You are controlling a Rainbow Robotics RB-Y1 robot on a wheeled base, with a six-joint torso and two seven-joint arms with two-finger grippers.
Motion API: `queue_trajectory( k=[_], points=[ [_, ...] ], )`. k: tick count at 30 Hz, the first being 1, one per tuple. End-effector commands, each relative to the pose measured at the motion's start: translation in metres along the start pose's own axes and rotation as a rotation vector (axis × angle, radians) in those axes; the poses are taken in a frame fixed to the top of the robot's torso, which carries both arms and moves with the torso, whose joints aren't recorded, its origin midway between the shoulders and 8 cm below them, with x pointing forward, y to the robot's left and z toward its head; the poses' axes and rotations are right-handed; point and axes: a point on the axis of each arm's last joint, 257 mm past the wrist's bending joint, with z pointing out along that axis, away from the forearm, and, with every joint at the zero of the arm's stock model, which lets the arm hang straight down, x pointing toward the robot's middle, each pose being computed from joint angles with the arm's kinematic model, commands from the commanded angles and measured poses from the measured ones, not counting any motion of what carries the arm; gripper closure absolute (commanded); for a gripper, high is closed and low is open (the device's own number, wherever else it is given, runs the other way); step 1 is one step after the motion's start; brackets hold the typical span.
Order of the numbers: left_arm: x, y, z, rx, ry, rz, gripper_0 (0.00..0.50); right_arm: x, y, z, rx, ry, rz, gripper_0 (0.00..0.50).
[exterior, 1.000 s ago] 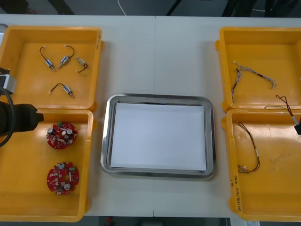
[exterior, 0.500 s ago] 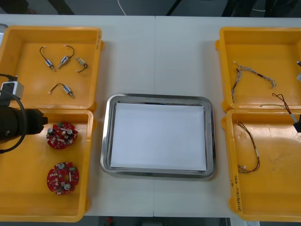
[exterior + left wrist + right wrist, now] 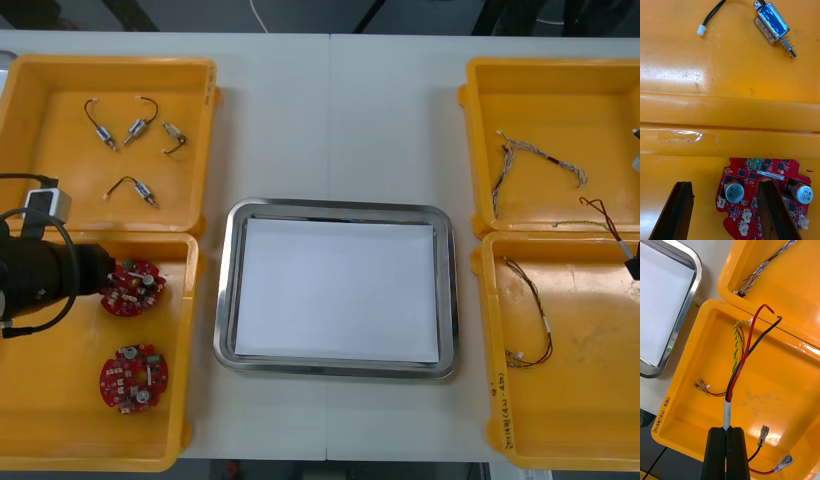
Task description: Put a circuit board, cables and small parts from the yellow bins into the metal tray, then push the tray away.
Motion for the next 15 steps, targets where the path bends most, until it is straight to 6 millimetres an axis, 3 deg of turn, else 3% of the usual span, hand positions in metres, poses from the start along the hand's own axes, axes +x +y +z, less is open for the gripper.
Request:
queue_trajectory(
  k=[1, 15],
  points=[
    [0.016, -0.004, 0.01, 0.007, 0.007, 0.088, 0.0, -0.006, -0.012, -0.008, 0.055, -0.002, -0.057, 0.5],
    [0.024, -0.004, 0.023, -0.002, 0.007, 0.095, 0.0, -0.008, -0.019, -0.008, 0.08, -0.007, -0.072, 0.5]
  ],
)
